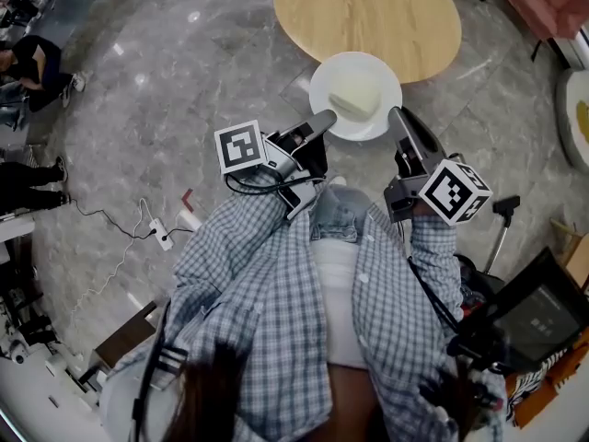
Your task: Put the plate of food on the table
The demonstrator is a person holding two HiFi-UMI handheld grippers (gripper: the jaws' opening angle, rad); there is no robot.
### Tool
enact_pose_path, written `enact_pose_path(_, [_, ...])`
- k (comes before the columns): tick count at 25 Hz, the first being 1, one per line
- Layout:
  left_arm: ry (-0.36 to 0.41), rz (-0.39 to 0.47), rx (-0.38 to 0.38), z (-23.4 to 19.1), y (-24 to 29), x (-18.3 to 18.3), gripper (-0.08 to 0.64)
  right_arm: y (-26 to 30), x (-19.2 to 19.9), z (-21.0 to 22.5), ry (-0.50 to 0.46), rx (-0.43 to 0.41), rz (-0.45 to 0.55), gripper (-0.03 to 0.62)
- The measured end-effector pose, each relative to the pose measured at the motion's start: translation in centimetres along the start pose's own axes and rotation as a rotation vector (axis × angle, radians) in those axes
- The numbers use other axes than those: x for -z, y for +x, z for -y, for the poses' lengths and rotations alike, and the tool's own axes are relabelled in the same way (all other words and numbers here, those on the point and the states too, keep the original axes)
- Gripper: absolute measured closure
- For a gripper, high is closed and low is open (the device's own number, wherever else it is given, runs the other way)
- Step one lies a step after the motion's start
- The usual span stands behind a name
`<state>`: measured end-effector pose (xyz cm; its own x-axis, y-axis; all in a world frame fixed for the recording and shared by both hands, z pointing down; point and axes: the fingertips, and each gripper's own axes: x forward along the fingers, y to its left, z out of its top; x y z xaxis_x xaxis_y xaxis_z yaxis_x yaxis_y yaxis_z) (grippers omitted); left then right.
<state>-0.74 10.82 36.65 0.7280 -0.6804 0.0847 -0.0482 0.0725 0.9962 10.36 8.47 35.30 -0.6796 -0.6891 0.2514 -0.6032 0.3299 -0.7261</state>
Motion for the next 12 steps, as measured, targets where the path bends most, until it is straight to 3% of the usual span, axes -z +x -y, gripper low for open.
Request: enact_pose_path(12, [0.003, -0.003, -0.002, 0.08, -0.07, 0.19, 0.540, -0.28, 0.05, -0.07, 0.011, 0.000, 0.016, 0.520])
